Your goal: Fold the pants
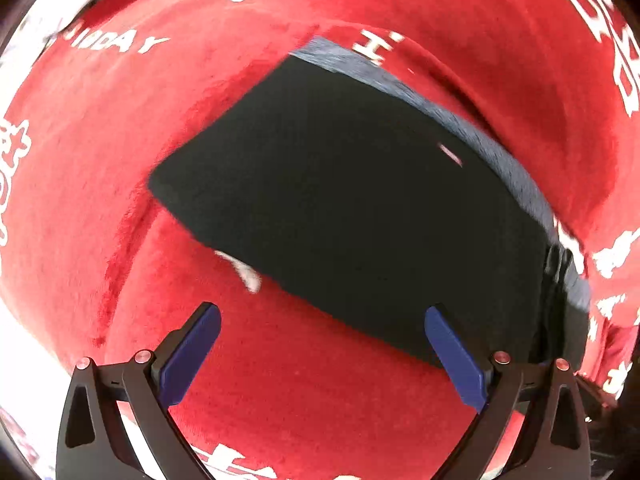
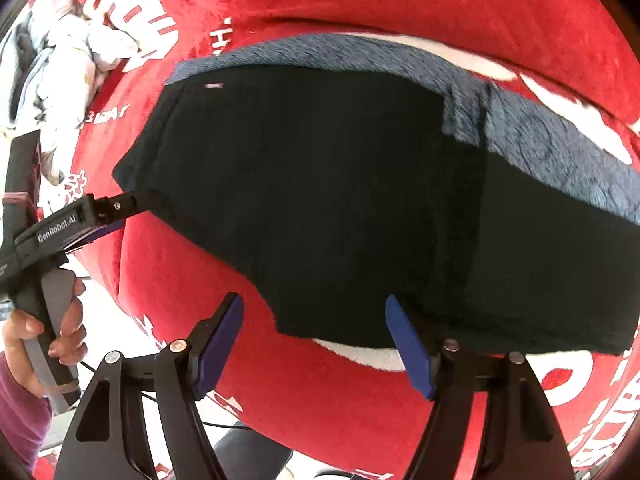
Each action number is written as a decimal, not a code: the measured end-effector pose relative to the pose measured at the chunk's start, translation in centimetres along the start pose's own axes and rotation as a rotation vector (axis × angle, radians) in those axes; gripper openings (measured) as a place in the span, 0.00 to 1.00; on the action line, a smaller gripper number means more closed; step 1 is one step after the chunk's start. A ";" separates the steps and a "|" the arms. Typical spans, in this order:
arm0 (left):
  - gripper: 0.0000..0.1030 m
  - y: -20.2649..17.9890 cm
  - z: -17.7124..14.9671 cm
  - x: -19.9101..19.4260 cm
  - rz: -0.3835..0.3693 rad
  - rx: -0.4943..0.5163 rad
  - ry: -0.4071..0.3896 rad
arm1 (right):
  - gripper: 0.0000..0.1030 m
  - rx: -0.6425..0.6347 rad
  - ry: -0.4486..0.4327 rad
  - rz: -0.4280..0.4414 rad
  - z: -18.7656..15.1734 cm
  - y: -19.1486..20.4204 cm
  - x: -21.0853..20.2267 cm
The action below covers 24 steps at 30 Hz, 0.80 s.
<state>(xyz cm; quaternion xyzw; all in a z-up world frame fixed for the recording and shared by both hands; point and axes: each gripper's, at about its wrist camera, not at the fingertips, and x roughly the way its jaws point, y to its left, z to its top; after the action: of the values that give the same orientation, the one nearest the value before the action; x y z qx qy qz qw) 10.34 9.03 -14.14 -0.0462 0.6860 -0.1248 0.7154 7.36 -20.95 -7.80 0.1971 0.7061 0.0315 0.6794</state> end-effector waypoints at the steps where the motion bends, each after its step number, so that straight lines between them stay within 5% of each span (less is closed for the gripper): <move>1: 0.99 0.7 0.2 -0.1 -0.003 -0.020 -0.005 | 0.74 -0.002 0.004 0.003 0.1 0.2 0.2; 6: 0.99 3.4 1.0 -0.2 -0.085 -0.107 -0.020 | 0.74 0.016 0.036 0.008 0.4 0.2 1.8; 15: 0.99 4.5 2.7 1.9 -0.351 -0.208 -0.017 | 0.76 0.011 0.035 -0.005 0.4 0.1 2.7; 24: 0.99 4.6 3.4 2.6 -0.406 -0.217 -0.048 | 0.77 0.001 0.030 -0.007 0.3 0.2 3.0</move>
<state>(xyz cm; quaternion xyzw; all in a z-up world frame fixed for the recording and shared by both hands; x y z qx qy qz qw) 14.31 12.48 -17.58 -0.2628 0.6548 -0.1904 0.6826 7.70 -19.83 -10.63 0.1945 0.7168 0.0317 0.6688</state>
